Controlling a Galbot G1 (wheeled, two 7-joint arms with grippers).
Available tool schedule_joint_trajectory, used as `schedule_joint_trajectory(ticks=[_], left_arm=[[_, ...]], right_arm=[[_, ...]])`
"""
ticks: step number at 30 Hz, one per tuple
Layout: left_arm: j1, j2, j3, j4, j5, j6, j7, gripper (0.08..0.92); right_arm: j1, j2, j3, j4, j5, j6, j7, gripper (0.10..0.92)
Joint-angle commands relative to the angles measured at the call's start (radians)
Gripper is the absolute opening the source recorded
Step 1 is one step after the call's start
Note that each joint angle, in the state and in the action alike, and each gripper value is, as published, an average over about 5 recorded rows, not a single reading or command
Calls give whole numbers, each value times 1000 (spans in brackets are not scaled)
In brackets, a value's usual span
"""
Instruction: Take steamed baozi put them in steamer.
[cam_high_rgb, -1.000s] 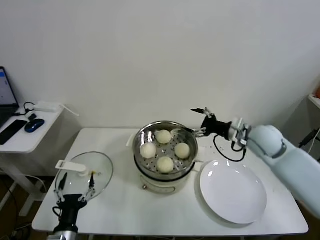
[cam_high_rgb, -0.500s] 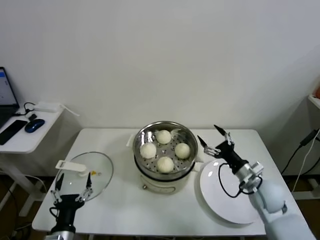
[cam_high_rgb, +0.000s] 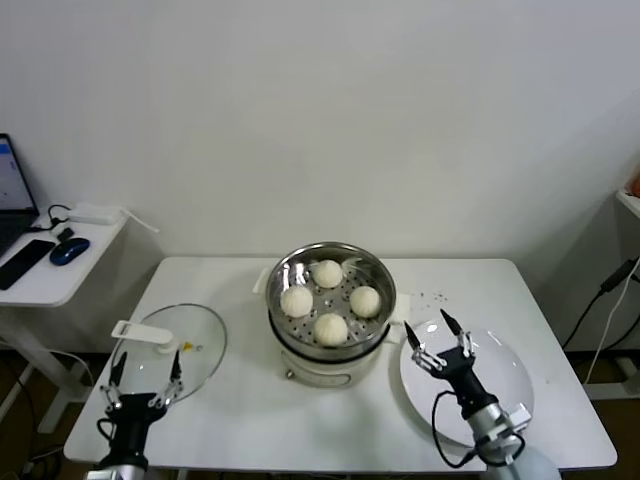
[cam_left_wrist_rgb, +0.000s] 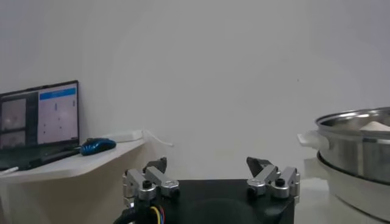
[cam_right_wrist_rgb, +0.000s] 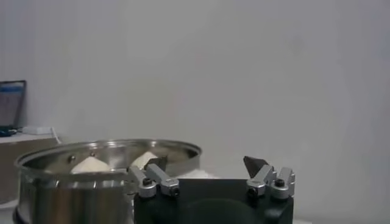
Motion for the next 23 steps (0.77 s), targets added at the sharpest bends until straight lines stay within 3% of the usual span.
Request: schedule_joint_trajectory(ticks=[1, 23], left_arm=[[-4, 5, -8, -5, -5, 22, 20, 823], [9, -4, -17, -16, -28, 13, 11, 823]], right_arm=[[-108, 65, 10, 25, 2, 42, -5, 823], [-112, 62, 27, 21, -4, 45, -4, 823]])
